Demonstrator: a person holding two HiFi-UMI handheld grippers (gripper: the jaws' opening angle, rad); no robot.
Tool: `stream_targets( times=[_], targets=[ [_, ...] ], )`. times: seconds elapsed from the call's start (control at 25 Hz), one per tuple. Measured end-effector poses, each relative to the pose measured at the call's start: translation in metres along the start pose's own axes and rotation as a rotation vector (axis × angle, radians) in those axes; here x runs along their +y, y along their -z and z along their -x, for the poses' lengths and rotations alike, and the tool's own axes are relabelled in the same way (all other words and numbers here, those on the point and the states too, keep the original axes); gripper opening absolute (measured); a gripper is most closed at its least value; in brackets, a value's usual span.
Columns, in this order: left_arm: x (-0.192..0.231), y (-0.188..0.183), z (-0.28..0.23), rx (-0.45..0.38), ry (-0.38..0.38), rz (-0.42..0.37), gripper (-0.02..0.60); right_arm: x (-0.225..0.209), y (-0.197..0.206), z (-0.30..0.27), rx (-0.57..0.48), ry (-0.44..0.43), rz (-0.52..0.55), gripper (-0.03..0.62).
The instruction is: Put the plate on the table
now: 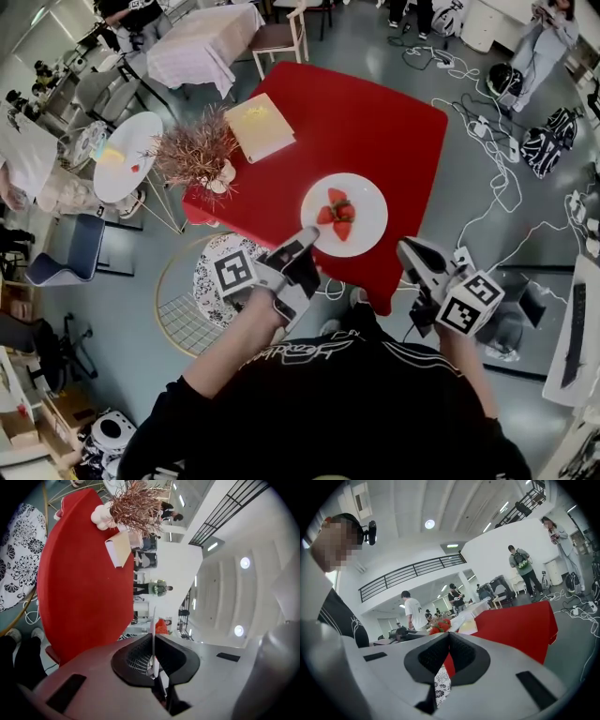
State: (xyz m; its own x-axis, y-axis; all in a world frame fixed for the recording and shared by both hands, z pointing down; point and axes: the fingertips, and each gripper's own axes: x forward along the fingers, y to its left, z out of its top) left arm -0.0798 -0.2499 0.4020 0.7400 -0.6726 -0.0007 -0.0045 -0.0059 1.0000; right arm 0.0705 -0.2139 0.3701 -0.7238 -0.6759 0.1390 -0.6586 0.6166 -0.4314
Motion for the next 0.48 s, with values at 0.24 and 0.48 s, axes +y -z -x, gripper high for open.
stream_targets(
  times=[0.24, 0.48],
  targets=[
    [0.015, -0.010, -0.018, -0.048, -0.020, -0.007, 0.018, -0.020, 0.000, -0.001, 0.017, -0.003, -0.021, 0.008],
    [0.044, -0.027, -0.060, -0.091, -0.066, -0.010, 0.018, -0.062, -0.011, -0.004, 0.032, -0.004, -0.045, 0.008]
  ],
)
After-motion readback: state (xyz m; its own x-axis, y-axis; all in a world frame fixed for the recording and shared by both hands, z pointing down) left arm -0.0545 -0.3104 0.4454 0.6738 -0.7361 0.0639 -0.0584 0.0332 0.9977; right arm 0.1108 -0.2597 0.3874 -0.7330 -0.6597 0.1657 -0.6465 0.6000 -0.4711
